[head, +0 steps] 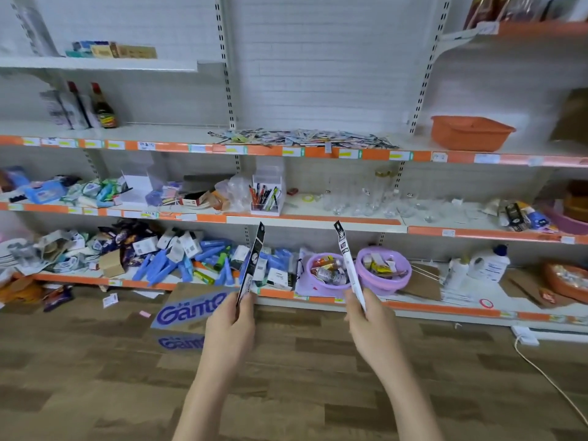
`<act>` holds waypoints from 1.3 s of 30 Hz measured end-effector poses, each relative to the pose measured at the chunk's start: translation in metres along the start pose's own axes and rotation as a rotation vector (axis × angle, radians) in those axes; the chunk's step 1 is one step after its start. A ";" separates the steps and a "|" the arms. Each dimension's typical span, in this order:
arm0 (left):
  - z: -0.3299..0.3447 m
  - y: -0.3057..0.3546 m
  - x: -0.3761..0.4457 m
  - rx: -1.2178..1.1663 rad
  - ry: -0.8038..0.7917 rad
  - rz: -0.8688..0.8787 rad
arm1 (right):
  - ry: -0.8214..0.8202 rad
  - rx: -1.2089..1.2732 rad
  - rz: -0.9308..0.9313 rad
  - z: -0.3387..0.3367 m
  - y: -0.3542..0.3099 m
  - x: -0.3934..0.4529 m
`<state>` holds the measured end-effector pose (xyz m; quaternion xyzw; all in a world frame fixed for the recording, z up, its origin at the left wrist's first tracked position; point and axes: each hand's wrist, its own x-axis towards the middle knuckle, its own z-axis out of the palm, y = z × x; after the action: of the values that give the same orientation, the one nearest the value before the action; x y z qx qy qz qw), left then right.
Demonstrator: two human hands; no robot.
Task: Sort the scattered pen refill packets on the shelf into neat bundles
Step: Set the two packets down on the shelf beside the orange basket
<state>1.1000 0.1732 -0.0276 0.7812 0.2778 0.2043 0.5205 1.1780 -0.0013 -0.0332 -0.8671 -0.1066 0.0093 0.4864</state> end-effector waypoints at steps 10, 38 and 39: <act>0.080 0.061 0.124 -0.012 0.101 0.041 | -0.071 -0.033 -0.125 -0.027 0.002 0.180; 0.232 0.103 0.476 0.018 -0.116 0.124 | 0.078 -0.087 0.027 -0.008 0.044 0.509; 0.242 0.103 0.483 0.022 -0.149 0.117 | 0.094 -0.103 0.039 -0.008 0.049 0.516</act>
<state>1.6378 0.2849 -0.0078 0.8148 0.1944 0.1727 0.5182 1.6914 0.0668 -0.0253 -0.8924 -0.0670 -0.0271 0.4454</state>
